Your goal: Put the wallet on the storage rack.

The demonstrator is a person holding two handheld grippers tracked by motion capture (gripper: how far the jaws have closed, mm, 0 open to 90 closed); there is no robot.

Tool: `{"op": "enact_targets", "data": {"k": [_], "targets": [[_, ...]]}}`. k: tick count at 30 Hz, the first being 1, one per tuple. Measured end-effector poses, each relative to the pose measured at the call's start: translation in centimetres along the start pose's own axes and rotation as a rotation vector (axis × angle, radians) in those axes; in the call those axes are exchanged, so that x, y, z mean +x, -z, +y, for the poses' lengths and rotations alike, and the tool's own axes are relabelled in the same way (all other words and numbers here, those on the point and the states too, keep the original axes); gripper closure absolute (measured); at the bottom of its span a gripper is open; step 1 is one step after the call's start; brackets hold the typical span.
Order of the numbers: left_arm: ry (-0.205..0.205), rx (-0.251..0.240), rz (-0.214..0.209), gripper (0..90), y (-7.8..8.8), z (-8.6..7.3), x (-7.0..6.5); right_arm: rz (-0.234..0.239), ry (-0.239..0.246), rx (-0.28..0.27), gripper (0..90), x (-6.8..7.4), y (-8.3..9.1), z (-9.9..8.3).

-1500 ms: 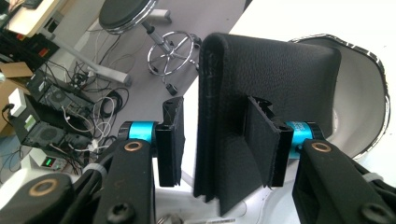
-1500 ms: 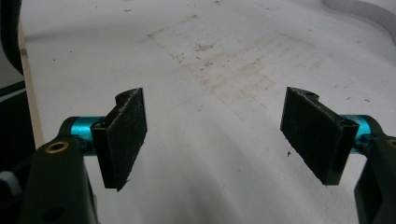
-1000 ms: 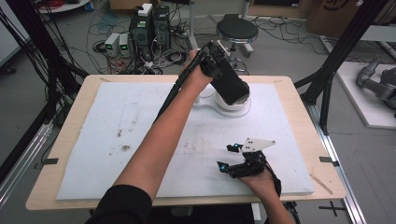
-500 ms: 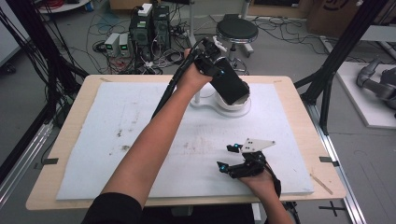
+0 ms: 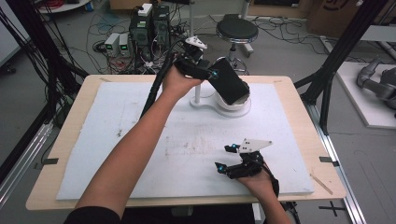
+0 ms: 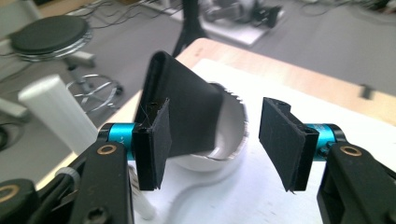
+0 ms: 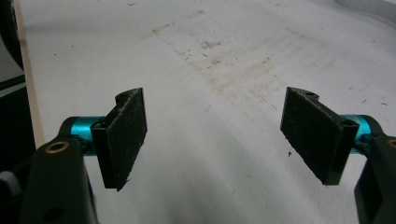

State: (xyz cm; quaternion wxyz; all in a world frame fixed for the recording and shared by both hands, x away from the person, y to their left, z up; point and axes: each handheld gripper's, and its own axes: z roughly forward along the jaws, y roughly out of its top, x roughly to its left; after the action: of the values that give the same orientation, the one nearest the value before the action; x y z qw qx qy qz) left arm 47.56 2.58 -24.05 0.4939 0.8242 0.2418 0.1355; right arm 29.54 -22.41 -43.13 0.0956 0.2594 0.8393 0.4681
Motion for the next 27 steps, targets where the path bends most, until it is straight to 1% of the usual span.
{"op": "enact_targets", "data": {"k": [1,2,6,8,10,12,16,17,18,21,22,24,27], "targets": [[0.005,-0.012,-0.021,43.4,0.5,-0.5,0.1,0.001,0.001,-0.002,23.1,0.0,0.0,0.0],[0.013,-0.022,-0.032,43.4,0.8,-0.7,0.2,0.003,0.002,-0.004,23.1,0.1,0.0,0.0],[0.016,-0.044,-0.089,41.6,2.4,-2.3,0.6,0.001,-0.001,-0.012,23.1,0.1,0.3,0.0],[0.031,-0.048,-0.136,40.3,3.0,-3.4,0.7,0.001,-0.006,-0.018,23.1,0.0,0.4,0.0],[0.023,-0.039,-0.139,39.8,3.3,-4.2,0.6,0.000,-0.013,-0.022,23.1,-0.1,0.5,0.0],[0.018,-0.032,-0.155,38.5,3.7,-5.0,0.5,-0.003,-0.016,-0.025,23.1,-0.2,0.5,0.0],[0.030,-0.031,-0.176,34.4,4.5,-6.9,0.2,0.001,-0.019,-0.030,23.0,-0.2,0.4,0.1],[0.030,-0.028,-0.176,33.4,4.7,-7.5,0.0,0.005,-0.022,-0.031,23.1,-0.2,0.4,0.1],[0.022,-0.021,-0.173,33.3,5.0,-8.0,-0.2,0.007,-0.018,-0.026,23.1,-0.2,0.4,0.1],[0.024,-0.026,-0.180,32.0,5.8,-9.4,-0.7,0.010,-0.015,-0.027,23.1,-0.1,0.4,0.1],[0.028,-0.027,-0.171,31.7,6.1,-9.8,-0.8,0.011,-0.017,-0.030,23.1,-0.1,0.4,0.1],[0.027,-0.035,-0.169,31.0,6.8,-10.8,-1.2,0.010,-0.014,-0.033,23.1,-0.2,0.4,0.2],[-0.005,-0.005,-0.143,30.9,7.8,-12.6,-2.0,0.017,-0.009,-0.033,23.0,-0.3,0.4,0.2]]}}
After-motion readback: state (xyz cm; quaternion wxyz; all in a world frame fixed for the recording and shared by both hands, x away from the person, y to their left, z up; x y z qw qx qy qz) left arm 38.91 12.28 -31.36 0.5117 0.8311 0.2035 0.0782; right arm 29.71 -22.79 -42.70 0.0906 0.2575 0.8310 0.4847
